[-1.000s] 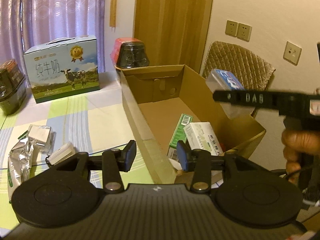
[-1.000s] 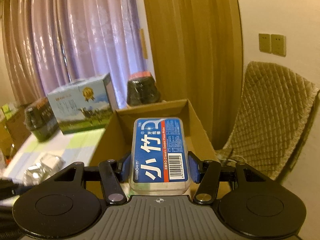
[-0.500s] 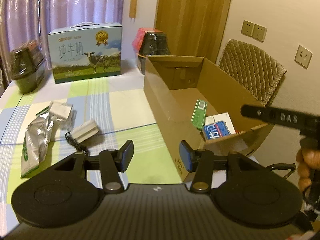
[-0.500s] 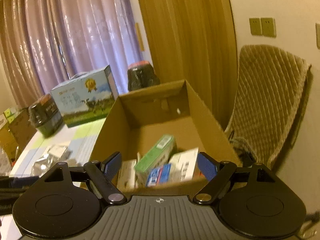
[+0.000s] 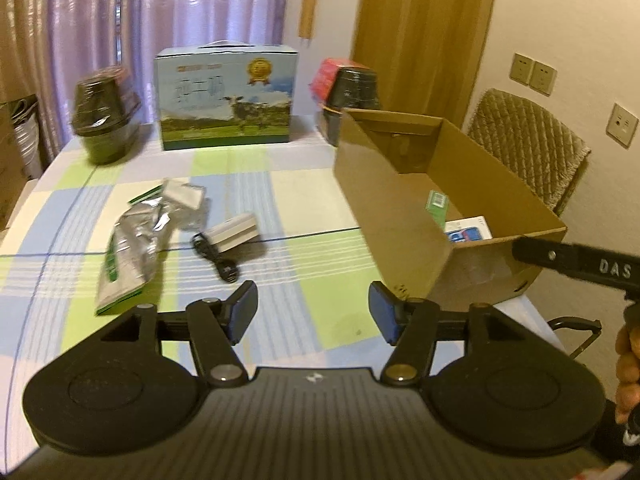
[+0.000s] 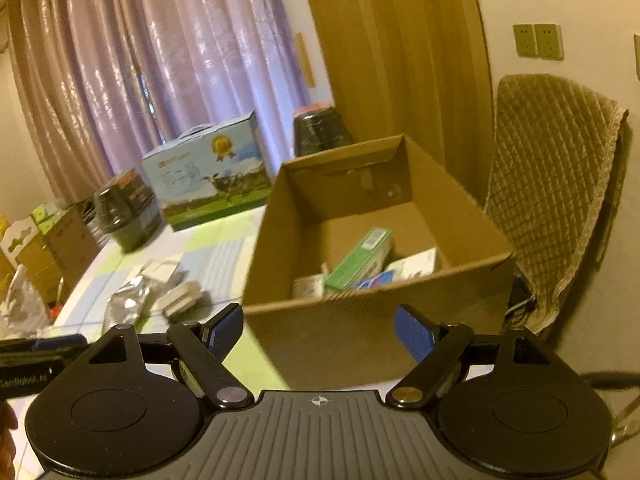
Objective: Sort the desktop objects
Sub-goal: 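Withdraw both tools from the cardboard box back over the table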
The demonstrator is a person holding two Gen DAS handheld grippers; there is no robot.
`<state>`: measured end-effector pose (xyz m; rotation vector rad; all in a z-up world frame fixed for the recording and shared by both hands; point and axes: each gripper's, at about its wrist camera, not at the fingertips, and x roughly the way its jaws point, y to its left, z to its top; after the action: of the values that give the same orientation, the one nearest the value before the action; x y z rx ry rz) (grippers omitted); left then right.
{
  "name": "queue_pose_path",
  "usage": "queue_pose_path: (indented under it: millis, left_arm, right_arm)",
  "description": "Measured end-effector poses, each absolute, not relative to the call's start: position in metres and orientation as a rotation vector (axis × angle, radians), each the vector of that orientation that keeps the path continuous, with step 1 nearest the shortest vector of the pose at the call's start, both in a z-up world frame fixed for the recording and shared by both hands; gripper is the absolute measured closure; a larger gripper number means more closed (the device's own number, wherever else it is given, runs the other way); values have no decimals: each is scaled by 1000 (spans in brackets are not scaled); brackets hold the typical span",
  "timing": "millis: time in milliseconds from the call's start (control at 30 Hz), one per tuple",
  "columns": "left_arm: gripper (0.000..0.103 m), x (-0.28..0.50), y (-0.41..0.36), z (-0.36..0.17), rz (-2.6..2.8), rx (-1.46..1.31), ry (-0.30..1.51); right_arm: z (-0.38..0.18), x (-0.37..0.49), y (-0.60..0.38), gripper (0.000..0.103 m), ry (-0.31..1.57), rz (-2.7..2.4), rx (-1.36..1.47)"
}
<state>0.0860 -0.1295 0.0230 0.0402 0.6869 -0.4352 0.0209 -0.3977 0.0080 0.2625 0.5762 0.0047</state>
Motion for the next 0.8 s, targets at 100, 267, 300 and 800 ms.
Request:
queue_pose_path:
  millis: [100, 267, 300, 800]
  left_arm:
    - [40, 81, -113, 23, -413, 34, 687]
    - [28, 72, -83, 23, -371, 12, 689]
    - [25, 70, -77, 23, -364, 8, 690]
    - [9, 65, -13, 14, -286, 30, 755]
  right_arm:
    - [5, 13, -384, 21, 598, 27, 256]
    - [-1, 4, -362, 16, 632, 63, 248]
    - [-2, 3, -357, 15, 638, 70, 248]
    - [-12, 9, -300, 2, 683, 154, 189]
